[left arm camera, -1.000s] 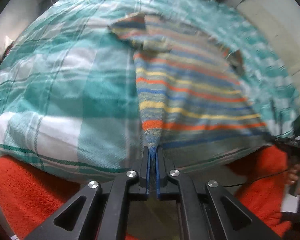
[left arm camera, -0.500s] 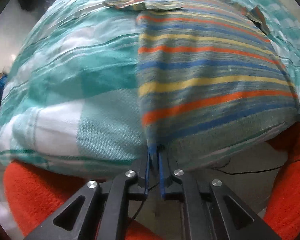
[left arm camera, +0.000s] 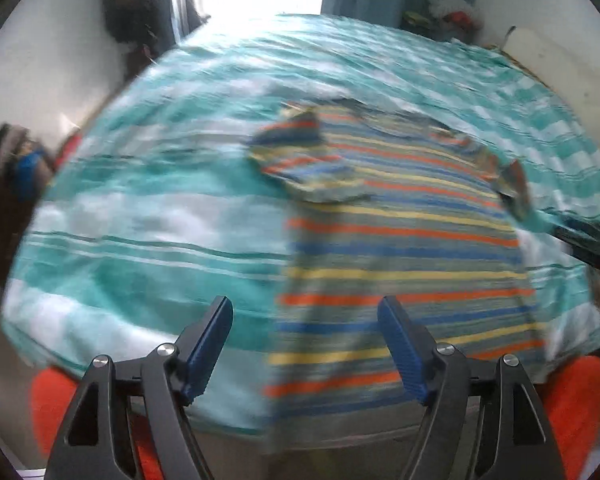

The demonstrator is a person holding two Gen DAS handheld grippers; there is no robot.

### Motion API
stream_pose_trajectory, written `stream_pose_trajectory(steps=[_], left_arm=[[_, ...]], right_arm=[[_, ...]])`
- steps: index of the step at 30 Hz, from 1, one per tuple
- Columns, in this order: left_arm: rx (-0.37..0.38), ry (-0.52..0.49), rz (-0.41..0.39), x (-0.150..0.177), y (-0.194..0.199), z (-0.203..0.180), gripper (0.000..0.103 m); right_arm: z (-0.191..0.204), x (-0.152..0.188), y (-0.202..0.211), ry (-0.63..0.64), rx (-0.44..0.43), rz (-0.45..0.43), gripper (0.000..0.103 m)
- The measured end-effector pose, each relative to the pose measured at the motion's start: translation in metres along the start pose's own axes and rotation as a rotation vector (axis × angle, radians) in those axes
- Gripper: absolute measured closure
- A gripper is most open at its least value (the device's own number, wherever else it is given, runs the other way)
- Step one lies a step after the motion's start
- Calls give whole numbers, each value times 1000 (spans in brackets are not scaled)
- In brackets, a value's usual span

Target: Fold small clothes

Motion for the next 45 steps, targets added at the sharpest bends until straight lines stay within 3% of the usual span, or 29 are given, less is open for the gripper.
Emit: stream_pose_trajectory(steps=[3, 5, 6, 7, 10, 12, 16, 19, 23, 24, 25, 26, 29, 32, 35, 38, 41, 44, 45], left_arm=[[27, -1, 41, 9, -10, -17, 28], [1, -26, 66, 15, -17, -26, 29], [-20, -38, 81, 17, -20, -26, 29], [-39, -47, 89, 20, -22, -25, 29], [-68, -46, 84, 27, -19, -15, 29], [-64, -28, 99, 32, -23, -11, 29], [-32, -21, 145, 32, -36, -21, 29], [-28, -50, 146, 31, -36, -36, 29], [-33, -87, 139, 32, -34, -45, 29], [-33, -87, 143, 33, -35, -45, 29], [-32, -83, 149, 33, -37, -45, 29], [-28, -75, 158, 34, -39, -45, 29], [-19, -57, 166, 33, -42, -46, 29], [-20, -48, 160, 32, -44, -46, 29], [-29, -44, 167, 33, -45, -43, 29], [-47, -47, 146, 34, -42, -37, 29], [-52, -57, 155, 38, -50, -35, 29], [-45, -70, 161, 38, -56, -38, 29], [-44, -75, 152, 37, -55, -39, 29]], right_arm=[[9, -17, -52, 50, 33, 0, 48], [-3, -17, -81, 28, 19, 40, 58], [-16, -14, -88, -18, -19, 60, 93], [-41, -11, -82, -128, -66, 33, 98], [-122, 13, -40, -461, -117, -81, 98], [-181, 40, -28, -659, -105, -96, 99], [-251, 93, -47, -859, -36, 11, 102], [-263, 123, -66, -974, -72, 84, 102], [-261, 131, -59, -1011, -158, 24, 94], [-262, 132, -57, -1032, -194, -1, 78], [-264, 131, -57, -1070, -244, -32, 44], [-265, 130, -57, -1083, -261, -48, 36], [-264, 111, -70, -1043, -248, -48, 46], [-260, 90, -104, -1005, -232, 41, 55], [-247, 78, -117, -918, -190, 116, 100], [-245, 79, -96, -859, 7, 112, 101], [-239, 88, -101, -851, 14, 150, 101], [-233, 82, -93, -831, 1, 108, 84], [-235, 82, -86, -859, 2, 77, 72]])
Point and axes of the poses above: each gripper's, at about its wrist camera, not at the fingertips, and y roughly against the way its jaws point, z to its left, x to its underside, the point moved 1 cm from there along -y, roughly the way its jaws point, and after that the axes turned 3 degrees about -z, right-handed, at the moved point
